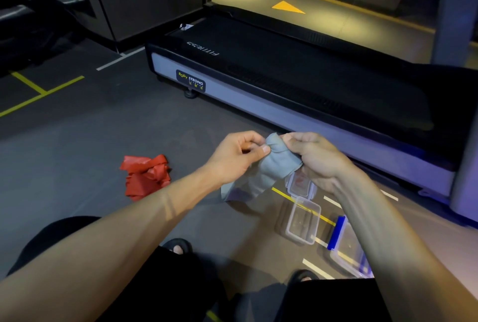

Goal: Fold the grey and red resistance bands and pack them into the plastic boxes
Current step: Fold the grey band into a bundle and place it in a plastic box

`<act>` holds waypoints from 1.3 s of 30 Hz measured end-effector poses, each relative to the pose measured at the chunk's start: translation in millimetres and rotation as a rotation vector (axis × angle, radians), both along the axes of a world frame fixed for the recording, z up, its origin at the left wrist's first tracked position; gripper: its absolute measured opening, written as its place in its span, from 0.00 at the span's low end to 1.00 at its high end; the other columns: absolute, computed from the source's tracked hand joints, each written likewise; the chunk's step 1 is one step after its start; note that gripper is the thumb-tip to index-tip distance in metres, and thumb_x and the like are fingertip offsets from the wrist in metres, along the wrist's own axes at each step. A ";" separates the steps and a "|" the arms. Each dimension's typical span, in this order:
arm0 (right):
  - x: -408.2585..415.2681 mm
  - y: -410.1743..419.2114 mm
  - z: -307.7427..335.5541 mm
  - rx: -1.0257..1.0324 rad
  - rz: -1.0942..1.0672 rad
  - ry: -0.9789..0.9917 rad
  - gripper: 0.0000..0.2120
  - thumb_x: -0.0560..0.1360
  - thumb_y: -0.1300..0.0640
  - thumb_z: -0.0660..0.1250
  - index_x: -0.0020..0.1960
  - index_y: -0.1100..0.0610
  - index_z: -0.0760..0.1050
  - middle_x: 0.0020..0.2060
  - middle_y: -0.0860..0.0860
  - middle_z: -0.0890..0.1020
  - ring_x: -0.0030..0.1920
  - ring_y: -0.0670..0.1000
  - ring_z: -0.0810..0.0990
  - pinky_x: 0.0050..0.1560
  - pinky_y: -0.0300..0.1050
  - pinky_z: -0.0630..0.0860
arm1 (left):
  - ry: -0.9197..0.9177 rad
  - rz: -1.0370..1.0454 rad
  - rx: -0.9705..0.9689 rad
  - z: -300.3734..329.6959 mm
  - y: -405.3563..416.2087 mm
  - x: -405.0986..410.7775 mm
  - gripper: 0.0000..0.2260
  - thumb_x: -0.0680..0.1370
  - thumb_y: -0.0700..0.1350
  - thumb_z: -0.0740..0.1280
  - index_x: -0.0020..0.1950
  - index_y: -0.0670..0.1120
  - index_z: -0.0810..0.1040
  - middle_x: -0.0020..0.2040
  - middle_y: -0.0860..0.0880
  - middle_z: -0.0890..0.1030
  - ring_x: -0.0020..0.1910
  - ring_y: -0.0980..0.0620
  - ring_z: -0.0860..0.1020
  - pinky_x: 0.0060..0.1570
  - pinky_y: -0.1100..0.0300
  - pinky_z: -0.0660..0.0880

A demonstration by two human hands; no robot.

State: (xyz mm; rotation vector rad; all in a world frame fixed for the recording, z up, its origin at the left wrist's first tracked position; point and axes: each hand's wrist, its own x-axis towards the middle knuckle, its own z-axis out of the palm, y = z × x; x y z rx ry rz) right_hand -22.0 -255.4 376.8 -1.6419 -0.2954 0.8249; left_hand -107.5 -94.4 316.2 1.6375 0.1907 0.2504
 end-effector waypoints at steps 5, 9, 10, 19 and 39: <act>0.1 2.4 -4.8 -0.091 -0.020 -0.144 0.16 0.86 0.55 0.58 0.52 0.59 0.83 0.47 0.53 0.87 0.47 0.49 0.84 0.53 0.51 0.80 | -0.002 0.054 0.080 -0.4 -1.2 1.2 0.07 0.79 0.46 0.72 0.41 0.51 0.80 0.31 0.55 0.79 0.33 0.51 0.72 0.40 0.57 0.70; -5.3 5.1 -3.6 -0.091 0.021 -0.182 0.24 0.78 0.38 0.67 0.54 0.60 0.83 0.52 0.61 0.86 0.55 0.52 0.82 0.64 0.59 0.77 | -0.023 0.044 0.084 0.0 -3.1 1.5 0.06 0.75 0.55 0.71 0.42 0.54 0.81 0.35 0.50 0.82 0.36 0.51 0.74 0.43 0.54 0.72; -6.9 4.9 -1.5 -0.091 0.034 -0.221 0.22 0.77 0.39 0.69 0.53 0.59 0.84 0.52 0.62 0.86 0.53 0.50 0.82 0.60 0.55 0.78 | -0.029 0.037 0.077 0.3 -2.8 1.6 0.07 0.75 0.56 0.71 0.42 0.55 0.81 0.35 0.49 0.82 0.36 0.50 0.75 0.42 0.53 0.72; -6.9 1.4 4.1 -0.026 -0.112 -0.219 0.14 0.78 0.51 0.72 0.53 0.62 0.83 0.42 0.58 0.87 0.41 0.51 0.84 0.44 0.45 0.79 | -0.028 -0.069 -0.016 4.9 -0.7 0.3 0.04 0.81 0.40 0.69 0.48 0.44 0.82 0.40 0.47 0.84 0.41 0.52 0.79 0.45 0.58 0.75; 7.8 -6.1 17.6 -0.076 -0.045 -0.355 0.14 0.79 0.47 0.71 0.51 0.59 0.83 0.43 0.57 0.88 0.42 0.50 0.84 0.49 0.49 0.79 | 0.027 -0.202 -0.140 5.4 -3.4 -0.5 0.09 0.77 0.55 0.69 0.43 0.52 0.82 0.42 0.41 0.76 0.43 0.44 0.70 0.46 0.46 0.66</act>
